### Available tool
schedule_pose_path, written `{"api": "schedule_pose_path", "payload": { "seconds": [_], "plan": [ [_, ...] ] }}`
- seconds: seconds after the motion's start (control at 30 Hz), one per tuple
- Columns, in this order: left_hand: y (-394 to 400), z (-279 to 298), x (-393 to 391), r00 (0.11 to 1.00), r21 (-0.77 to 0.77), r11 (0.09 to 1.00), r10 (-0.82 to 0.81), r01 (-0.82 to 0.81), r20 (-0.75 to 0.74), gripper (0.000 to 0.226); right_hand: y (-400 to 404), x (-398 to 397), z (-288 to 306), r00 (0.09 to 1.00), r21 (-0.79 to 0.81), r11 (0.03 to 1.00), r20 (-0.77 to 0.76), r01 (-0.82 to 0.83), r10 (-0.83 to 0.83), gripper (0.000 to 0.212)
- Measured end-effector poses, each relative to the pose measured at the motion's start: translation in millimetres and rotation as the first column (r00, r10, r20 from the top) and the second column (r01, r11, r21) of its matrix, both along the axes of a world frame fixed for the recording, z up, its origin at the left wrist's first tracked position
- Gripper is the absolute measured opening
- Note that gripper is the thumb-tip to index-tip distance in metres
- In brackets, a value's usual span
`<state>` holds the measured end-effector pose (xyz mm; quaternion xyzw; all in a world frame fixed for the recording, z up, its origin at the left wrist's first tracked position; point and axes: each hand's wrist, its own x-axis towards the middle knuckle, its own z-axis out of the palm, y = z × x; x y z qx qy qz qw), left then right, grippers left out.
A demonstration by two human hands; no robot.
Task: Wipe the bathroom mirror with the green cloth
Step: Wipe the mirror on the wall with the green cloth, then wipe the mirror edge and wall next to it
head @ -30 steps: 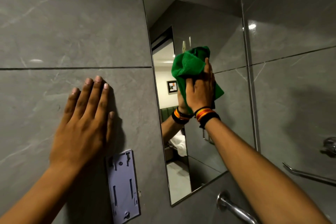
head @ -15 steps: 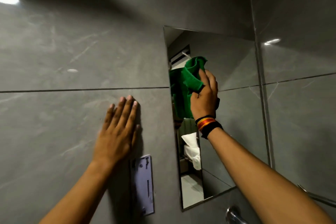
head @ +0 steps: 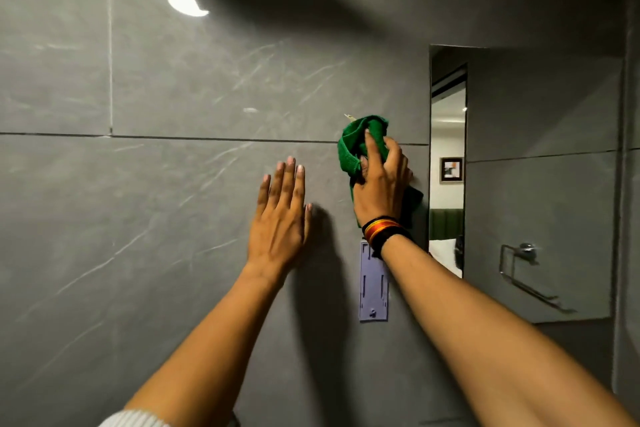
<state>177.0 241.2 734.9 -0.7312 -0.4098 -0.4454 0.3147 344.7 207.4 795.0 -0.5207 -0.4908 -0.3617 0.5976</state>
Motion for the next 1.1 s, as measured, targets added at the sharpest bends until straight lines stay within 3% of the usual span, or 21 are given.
{"api": "schedule_pose_path", "payload": {
  "seconds": [0.2,0.3,0.4,0.53,0.7,0.83,0.97,1.1],
  "plan": [
    [-11.8,-15.0,-23.7,1.000,0.004,1.000,0.000,0.000,0.013,0.066,-9.2,-48.5,-17.9,0.998,-0.023,0.998,0.005,-0.063,0.063,0.048],
    [-17.4,-43.1,-23.4,0.999,-0.030,0.999,-0.030,0.031,0.038,0.067,-11.9,-59.3,-43.3,0.994,-0.048,0.995,-0.063,-0.093,0.089,0.051],
    [-28.3,-101.7,-15.7,0.997,-0.130,0.989,-0.069,0.072,0.024,0.067,-16.4,-73.6,-109.3,0.980,-0.109,0.984,-0.154,-0.141,0.124,0.063],
    [-55.7,-216.7,-13.0,0.992,-0.366,0.923,-0.128,0.120,0.003,0.067,-31.0,-85.1,-241.1,0.942,-0.314,0.932,-0.327,-0.183,0.075,0.064],
    [-95.5,-369.8,-54.9,0.989,-0.583,0.809,-0.134,0.075,-0.060,0.067,-65.4,-89.8,-404.4,0.938,-0.615,0.773,-0.337,-0.156,-0.079,0.045],
    [-120.5,-463.3,-89.3,0.990,-0.728,0.686,-0.106,0.002,-0.098,0.066,-85.7,-103.4,-501.7,0.932,-0.779,0.608,-0.320,-0.155,-0.173,0.043],
    [-139.8,-531.3,-106.4,0.987,-0.792,0.606,-0.064,-0.078,-0.145,0.064,-97.2,-123.4,-574.1,0.947,-0.884,0.436,-0.268,-0.169,-0.177,0.043],
    [-159.7,-599.8,-119.0,0.977,-0.872,0.468,-0.077,-0.143,-0.201,0.066,-108.1,-145.3,-650.8,0.955,-0.940,0.280,-0.246,-0.193,-0.168,0.040]
  ]
}}
